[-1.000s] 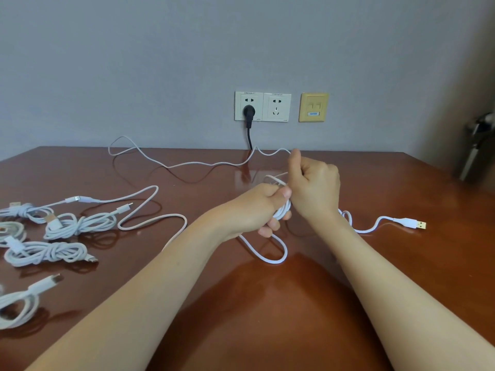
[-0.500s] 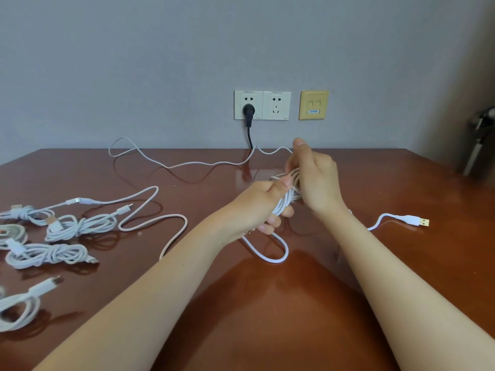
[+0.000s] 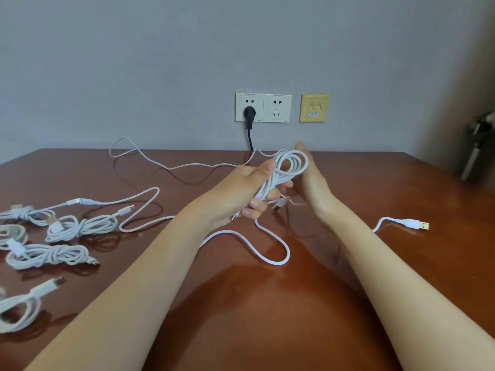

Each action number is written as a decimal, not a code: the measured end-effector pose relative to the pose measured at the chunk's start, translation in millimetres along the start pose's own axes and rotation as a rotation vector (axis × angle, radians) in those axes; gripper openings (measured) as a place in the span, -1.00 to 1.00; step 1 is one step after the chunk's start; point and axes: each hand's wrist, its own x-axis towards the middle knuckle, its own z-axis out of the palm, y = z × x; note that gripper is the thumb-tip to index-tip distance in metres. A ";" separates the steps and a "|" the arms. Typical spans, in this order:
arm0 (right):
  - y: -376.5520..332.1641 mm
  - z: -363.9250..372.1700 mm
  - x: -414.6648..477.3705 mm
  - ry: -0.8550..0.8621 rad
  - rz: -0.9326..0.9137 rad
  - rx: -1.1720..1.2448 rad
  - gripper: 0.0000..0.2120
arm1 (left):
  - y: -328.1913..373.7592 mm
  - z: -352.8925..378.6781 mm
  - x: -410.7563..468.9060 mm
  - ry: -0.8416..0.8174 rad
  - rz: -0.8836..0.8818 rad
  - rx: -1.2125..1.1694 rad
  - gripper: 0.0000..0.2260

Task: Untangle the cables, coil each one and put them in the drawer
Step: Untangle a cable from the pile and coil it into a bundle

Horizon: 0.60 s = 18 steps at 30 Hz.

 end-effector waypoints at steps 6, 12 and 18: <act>1.1 0.4 2.1 -0.111 -0.067 0.013 -0.36 | 3.1 -12.6 -0.8 0.089 0.026 0.011 -0.61; -4.7 2.7 -3.9 -0.176 -0.096 -0.002 -0.28 | 4.1 -15.2 -1.7 0.084 0.034 -0.031 -0.60; -4.9 9.8 -0.8 0.048 -0.126 -0.009 -0.61 | 3.9 -9.8 -0.5 0.160 0.018 0.104 -0.63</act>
